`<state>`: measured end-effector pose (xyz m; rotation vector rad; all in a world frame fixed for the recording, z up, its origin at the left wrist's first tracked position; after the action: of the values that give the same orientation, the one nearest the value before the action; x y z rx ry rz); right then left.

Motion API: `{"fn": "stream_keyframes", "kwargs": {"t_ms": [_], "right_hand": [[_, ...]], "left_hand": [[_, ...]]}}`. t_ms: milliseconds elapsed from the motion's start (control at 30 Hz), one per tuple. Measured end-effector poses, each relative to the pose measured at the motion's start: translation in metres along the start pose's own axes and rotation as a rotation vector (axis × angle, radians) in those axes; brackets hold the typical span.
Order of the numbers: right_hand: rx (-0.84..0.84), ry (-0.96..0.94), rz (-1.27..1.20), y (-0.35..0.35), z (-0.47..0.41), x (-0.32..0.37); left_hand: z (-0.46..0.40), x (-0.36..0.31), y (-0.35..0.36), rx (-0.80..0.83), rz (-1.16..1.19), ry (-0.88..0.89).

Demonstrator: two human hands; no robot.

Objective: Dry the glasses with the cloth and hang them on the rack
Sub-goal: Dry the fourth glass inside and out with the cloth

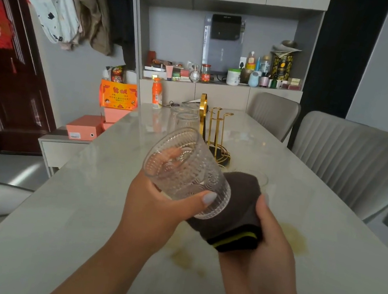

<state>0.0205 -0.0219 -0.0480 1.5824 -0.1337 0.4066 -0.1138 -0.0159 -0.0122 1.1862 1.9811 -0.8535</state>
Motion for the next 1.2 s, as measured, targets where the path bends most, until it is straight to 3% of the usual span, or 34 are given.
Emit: {"fn": "stream_keyframes", "kwargs": {"t_ms": [133, 333, 500, 667, 800, 1000, 1067, 1200], "right_hand": [[0.03, 0.08, 0.036, 0.007, -0.002, -0.009], [-0.025, 0.136, 0.038, -0.004, 0.006, -0.013], [-0.021, -0.151, 0.103, -0.003, 0.002, 0.019], [0.127, -0.428, 0.424, 0.023, -0.004, 0.052], [0.25, -0.457, 0.915, 0.031, -0.012, 0.048], [0.409, -0.475, 1.147, 0.025, -0.022, 0.048], [0.352, -0.601, 1.223, 0.022, -0.026, 0.054], [0.136, -0.885, 1.246, 0.025, -0.025, 0.074]], "left_hand": [[0.004, -0.007, 0.009, 0.077, 0.004, 0.052], [-0.007, -0.007, 0.001, 0.019, -0.118, 0.052], [-0.02, 0.011, -0.014, 0.019, -0.201, -0.061], [-0.017, 0.019, -0.004, 0.232, -0.246, -0.222], [-0.012, 0.009, 0.016, 0.504, -0.01, -0.241], [-0.005, 0.012, 0.032, 0.764, 0.549, -0.589], [-0.002, 0.012, 0.037, 0.775, 0.588, -0.626], [0.003, 0.018, 0.041, 0.646, 0.683, -0.746]]}}
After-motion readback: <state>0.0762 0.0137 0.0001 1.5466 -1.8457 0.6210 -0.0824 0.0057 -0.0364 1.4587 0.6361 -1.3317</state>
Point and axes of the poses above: each hand's wrist, its own z-axis away from the middle knuckle, its own y-axis out of the palm, x = y × z, the point moved 5 cm from there along -z, towards the middle knuckle, and after that the axes turned 12 degrees about -z, right-handed, at the moved point
